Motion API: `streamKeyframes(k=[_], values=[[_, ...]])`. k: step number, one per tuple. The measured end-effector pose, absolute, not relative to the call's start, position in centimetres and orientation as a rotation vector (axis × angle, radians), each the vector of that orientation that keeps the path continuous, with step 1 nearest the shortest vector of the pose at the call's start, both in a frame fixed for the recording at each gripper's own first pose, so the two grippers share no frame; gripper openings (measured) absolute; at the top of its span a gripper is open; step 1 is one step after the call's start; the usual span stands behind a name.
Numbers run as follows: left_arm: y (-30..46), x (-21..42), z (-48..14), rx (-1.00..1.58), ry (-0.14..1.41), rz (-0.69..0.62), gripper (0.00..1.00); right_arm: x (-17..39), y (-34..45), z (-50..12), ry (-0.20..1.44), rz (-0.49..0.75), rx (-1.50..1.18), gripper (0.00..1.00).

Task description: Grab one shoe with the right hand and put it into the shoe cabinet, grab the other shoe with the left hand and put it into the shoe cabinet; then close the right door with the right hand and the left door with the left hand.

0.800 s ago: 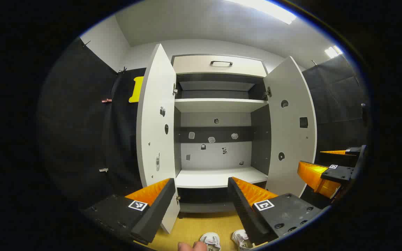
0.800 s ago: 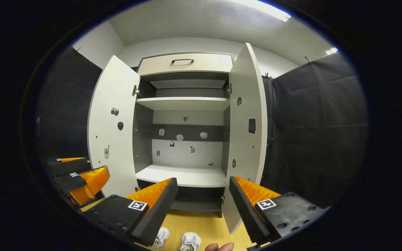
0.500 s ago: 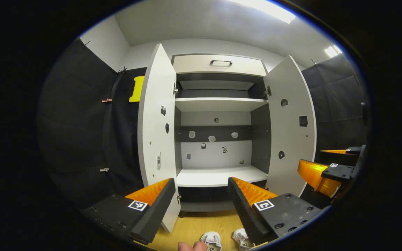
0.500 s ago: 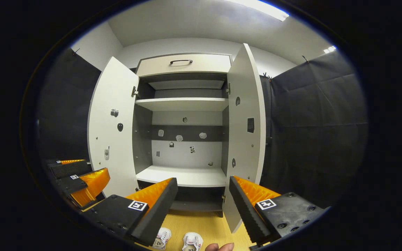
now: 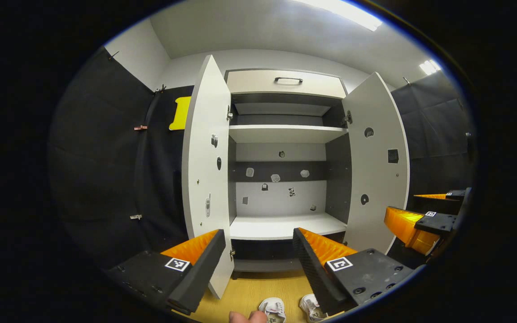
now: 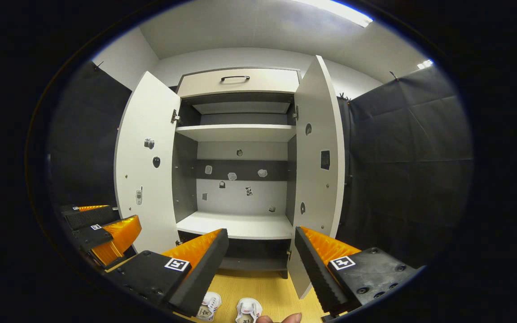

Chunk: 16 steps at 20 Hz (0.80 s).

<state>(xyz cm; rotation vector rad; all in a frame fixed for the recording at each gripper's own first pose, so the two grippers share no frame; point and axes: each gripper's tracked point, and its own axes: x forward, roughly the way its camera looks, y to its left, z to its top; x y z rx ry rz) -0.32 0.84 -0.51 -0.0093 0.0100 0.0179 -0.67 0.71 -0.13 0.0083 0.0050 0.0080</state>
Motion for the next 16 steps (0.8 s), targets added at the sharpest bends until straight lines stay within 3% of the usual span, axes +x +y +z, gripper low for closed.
streamKeyframes(k=[10, 16], values=[[1.2, 0.0, -0.7, -0.012, 0.01, 0.023, 0.94, -0.3, 1.2, -1.0, 0.023, 0.019, 0.023, 0.98], [2.3, -0.6, -2.2, -0.004, 0.005, 0.042, 0.95, -1.0, 1.8, -5.1, 0.107, 0.04, 0.035, 0.97]])
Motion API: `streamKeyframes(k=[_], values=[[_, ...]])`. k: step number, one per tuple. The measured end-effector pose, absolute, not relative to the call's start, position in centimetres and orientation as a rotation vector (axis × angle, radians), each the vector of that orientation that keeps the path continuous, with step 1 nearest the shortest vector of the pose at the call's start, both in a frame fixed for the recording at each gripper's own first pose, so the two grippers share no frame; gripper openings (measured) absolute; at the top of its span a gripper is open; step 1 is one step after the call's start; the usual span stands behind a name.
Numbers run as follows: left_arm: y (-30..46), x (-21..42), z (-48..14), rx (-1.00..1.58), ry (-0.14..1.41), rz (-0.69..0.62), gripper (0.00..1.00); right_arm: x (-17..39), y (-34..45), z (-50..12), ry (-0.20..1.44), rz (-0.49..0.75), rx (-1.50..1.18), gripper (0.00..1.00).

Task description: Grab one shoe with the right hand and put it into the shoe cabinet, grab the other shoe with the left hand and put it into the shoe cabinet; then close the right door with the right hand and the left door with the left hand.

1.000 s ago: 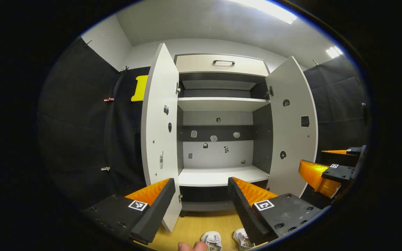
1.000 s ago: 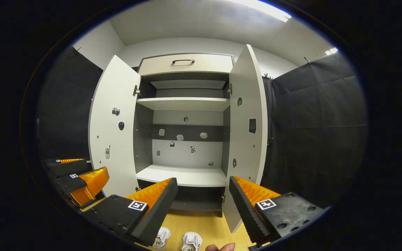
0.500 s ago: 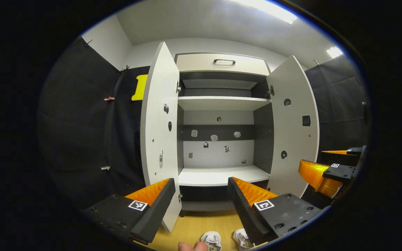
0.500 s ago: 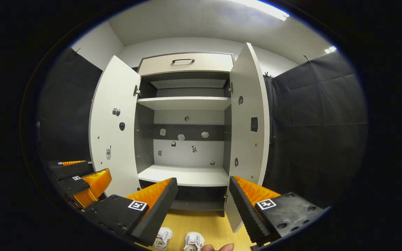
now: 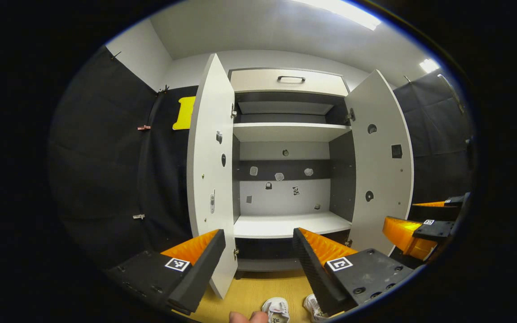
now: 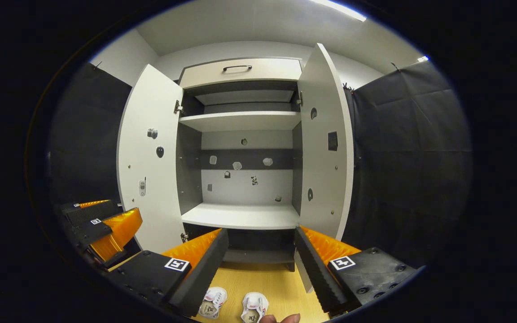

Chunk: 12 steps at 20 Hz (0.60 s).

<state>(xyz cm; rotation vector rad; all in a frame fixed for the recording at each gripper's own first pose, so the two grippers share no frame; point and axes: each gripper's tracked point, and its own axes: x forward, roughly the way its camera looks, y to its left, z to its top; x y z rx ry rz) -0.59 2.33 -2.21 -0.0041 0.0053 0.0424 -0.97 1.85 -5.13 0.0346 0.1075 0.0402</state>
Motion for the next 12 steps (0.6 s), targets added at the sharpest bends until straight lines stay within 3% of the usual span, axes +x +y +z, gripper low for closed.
streamKeyframes(k=[12], values=[[5.0, -2.6, -8.0, 0.003, 0.095, 0.121, 0.95, -6.3, 4.9, -26.1, 0.555, 0.167, 0.154, 0.98]])
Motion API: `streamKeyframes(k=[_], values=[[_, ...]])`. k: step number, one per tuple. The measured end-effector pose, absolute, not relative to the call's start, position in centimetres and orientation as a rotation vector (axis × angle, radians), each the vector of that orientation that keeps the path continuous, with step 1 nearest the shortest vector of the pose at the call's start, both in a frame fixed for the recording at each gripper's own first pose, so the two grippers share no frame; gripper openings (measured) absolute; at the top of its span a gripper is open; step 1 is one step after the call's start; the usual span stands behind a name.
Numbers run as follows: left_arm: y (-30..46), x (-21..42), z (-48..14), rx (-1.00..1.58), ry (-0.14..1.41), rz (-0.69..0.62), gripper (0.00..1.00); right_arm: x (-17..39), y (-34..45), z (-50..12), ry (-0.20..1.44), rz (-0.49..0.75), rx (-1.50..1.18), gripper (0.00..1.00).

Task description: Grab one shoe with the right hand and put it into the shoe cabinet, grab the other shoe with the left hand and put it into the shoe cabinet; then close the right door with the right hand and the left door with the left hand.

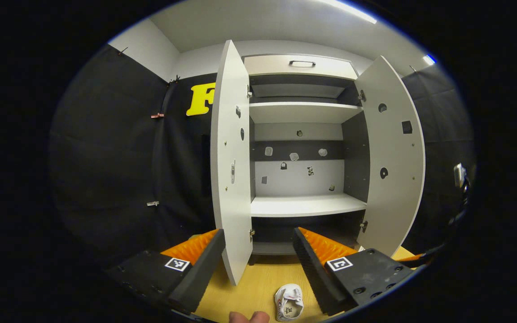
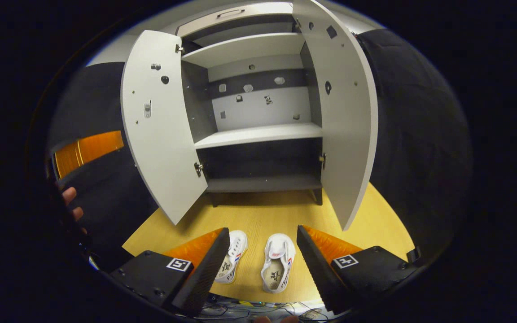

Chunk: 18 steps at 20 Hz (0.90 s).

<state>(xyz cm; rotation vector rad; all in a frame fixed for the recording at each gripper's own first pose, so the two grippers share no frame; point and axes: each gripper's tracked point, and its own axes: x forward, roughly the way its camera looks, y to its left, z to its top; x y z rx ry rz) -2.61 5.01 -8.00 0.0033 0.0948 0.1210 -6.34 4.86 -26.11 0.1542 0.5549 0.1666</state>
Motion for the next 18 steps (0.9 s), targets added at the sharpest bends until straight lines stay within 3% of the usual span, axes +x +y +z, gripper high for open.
streamKeyframes(k=[8, 9, 10, 18], values=[[5.4, -3.5, -10.2, 0.021, 0.127, 0.126, 0.95, -6.8, 7.1, -37.4, 0.717, 0.194, 0.205, 0.97], [5.5, -3.5, -10.2, 0.022, 0.129, 0.127, 0.95, -6.3, 7.2, -38.8, 0.732, 0.187, 0.206, 0.85], [5.6, -3.7, -10.3, 0.022, 0.13, 0.128, 0.95, -6.0, 7.1, -40.3, 0.749, 0.176, 0.208, 0.92], [5.9, -4.2, -10.9, 0.027, 0.106, 0.119, 0.95, -1.8, 6.4, -48.4, 0.754, 0.056, 0.199, 0.48]])
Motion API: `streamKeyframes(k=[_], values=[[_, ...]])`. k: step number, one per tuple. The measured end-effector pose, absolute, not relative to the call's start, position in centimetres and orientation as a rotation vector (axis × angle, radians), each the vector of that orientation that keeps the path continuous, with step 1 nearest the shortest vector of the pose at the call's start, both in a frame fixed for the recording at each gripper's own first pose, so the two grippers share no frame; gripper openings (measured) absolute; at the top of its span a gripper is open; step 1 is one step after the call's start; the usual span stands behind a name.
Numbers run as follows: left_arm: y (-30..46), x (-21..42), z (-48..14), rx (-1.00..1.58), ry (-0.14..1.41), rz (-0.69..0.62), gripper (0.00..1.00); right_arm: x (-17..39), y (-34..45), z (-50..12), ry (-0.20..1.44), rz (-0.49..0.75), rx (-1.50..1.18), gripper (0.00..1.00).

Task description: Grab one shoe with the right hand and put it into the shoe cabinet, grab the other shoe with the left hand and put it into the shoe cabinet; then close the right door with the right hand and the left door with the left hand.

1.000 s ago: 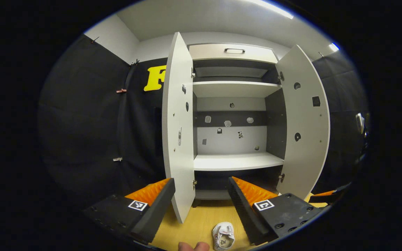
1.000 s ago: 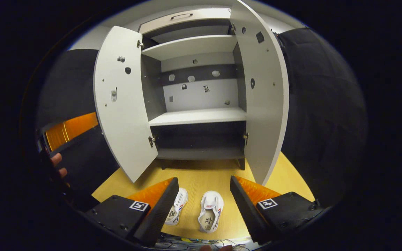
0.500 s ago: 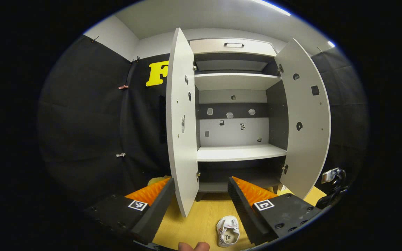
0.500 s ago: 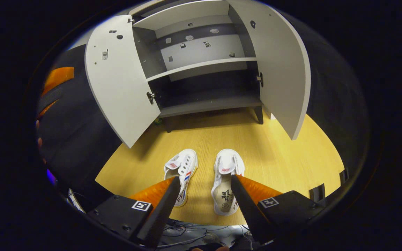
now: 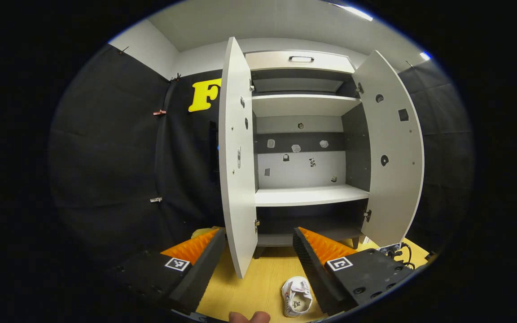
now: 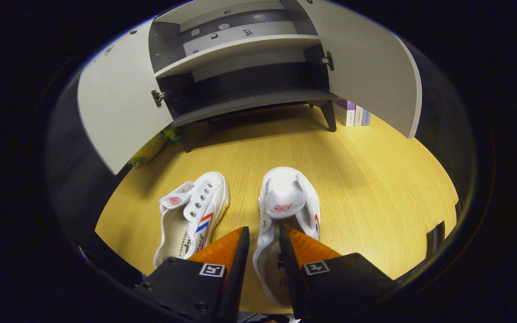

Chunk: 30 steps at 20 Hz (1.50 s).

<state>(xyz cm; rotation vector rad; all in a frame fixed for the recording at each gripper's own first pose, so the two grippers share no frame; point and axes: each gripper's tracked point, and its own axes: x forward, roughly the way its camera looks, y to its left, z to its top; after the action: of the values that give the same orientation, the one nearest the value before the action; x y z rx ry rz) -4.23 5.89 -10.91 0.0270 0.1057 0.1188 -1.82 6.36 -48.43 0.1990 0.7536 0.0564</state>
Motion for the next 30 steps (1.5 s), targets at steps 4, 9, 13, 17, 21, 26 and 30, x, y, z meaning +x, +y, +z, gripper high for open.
streamKeyframes(k=[4, 9, 13, 17, 21, 26, 30], values=[[6.2, -4.3, -11.5, 0.042, 0.107, 0.124, 0.94, 0.6, 6.5, -49.9, 0.73, 0.029, 0.163, 0.46], [7.4, -4.3, -12.6, 0.053, 0.134, 0.152, 0.95, 1.9, 6.7, -51.4, 0.714, 0.041, 0.134, 0.28], [7.8, -4.5, -13.2, 0.039, 0.149, 0.167, 0.95, 2.0, 7.0, -51.2, 0.728, 0.079, 0.152, 0.03], [7.8, -3.8, -13.0, 0.032, 0.142, 0.161, 0.95, 3.3, 7.0, -46.9, 0.678, 0.106, 0.188, 0.02], [7.5, -2.9, -12.4, 0.02, 0.127, 0.146, 0.95, 4.5, 7.6, -40.0, 0.608, 0.142, 0.212, 0.03], [7.2, -1.8, -12.0, 0.008, 0.116, 0.121, 0.95, 7.6, 6.7, -30.9, 0.555, 0.122, 0.217, 0.02], [6.1, -0.8, -12.6, -0.02, 0.137, 0.073, 0.95, 12.2, 6.4, -22.4, 0.472, 0.129, 0.221, 0.02]])
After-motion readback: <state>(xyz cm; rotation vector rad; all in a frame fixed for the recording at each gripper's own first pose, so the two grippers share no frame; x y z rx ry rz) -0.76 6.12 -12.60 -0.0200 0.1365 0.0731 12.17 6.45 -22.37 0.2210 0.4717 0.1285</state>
